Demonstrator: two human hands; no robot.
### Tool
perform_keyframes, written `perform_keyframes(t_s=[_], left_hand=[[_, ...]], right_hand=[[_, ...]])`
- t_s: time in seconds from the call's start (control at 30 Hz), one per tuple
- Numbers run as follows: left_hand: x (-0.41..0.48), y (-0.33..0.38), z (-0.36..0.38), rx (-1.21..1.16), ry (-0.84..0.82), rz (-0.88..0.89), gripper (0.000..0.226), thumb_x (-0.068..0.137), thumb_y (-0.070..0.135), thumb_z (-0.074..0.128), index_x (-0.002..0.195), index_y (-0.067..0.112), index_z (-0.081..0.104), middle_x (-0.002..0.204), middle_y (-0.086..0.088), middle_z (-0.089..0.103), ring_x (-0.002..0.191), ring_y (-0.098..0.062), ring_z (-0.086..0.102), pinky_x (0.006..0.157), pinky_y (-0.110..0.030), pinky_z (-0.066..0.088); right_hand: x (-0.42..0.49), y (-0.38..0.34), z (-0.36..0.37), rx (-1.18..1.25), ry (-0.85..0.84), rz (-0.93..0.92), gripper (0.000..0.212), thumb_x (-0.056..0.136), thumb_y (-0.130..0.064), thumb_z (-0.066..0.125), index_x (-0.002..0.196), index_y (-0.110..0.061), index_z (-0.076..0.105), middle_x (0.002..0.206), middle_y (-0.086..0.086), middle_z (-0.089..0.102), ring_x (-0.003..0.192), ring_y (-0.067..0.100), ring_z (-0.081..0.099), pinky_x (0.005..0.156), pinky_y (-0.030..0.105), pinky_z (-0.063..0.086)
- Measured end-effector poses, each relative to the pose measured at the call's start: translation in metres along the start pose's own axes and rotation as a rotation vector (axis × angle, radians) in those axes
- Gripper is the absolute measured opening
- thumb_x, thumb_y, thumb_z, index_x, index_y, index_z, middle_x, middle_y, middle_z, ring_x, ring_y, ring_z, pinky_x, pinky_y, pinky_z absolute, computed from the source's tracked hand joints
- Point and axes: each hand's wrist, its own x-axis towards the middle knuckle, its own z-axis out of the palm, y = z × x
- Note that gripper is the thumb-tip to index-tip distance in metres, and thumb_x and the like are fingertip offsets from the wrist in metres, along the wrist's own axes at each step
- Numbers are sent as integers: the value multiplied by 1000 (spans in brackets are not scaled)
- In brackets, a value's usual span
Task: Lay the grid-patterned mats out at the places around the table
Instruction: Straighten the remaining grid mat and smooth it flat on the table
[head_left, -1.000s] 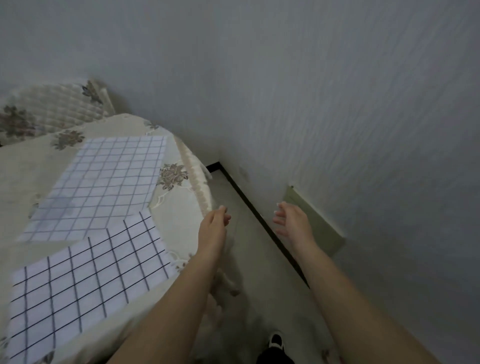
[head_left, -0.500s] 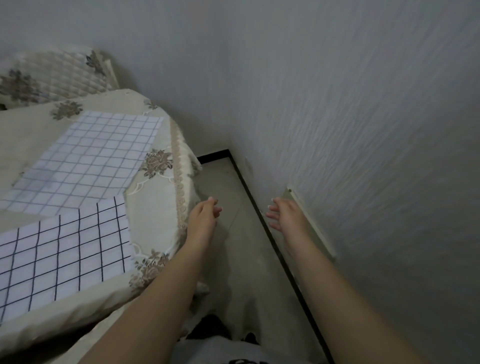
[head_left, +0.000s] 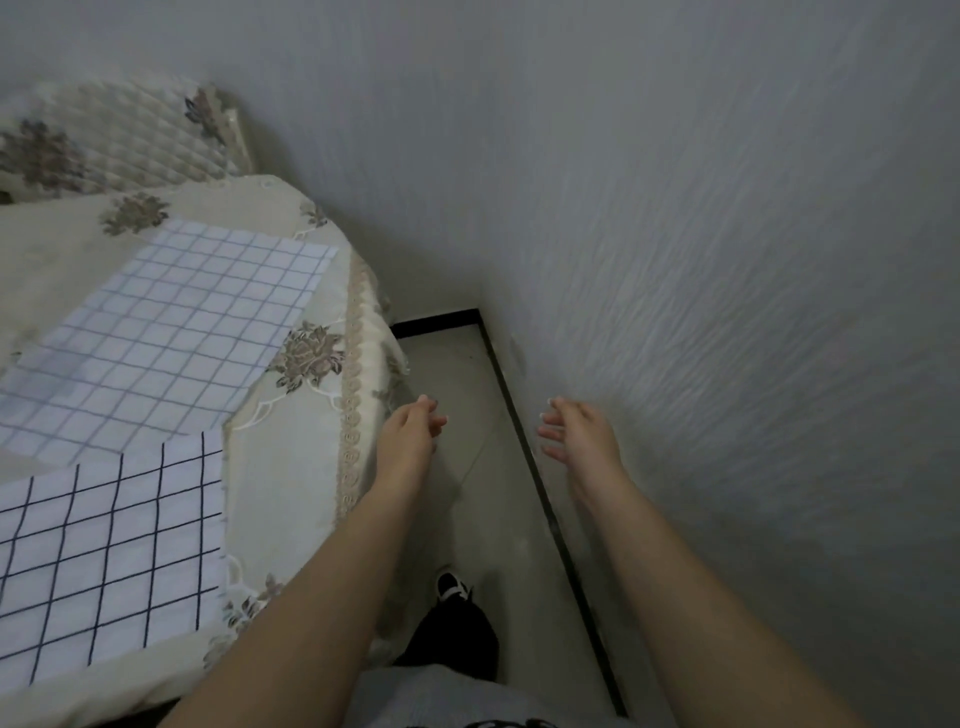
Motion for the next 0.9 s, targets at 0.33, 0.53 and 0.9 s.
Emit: perform_keyframes(t_s=[0.33,0.53,0.9], left_hand=[[105,69,26,-74,28,4,21,98,33,44,92,23,62,97,-5,70,102,-20,64,88,-35,49],[147,90,27,-102,89,-22,27,98,34,42,103,17,63,102,-8,71,103,-21,64,93,-39,49],[232,122,37,-183,246,-91,31,95,32,46,111,11,63,97,-6,71,98,-21,65,78,-33,50]], right_hand=[[103,-81,55,-11,-41,7,11,95,-20,51,91,-10,56,82,4,58,73,16,59,71,35,50],[147,-102,81,-81,-90,3,13,94,-21,52,83,-18,58,81,1,59,74,15,59,72,34,49],[250,-143,155,-204,-249,-4,12,95,-24,51,87,-20,58,84,1,63,72,13,61,61,27,46]])
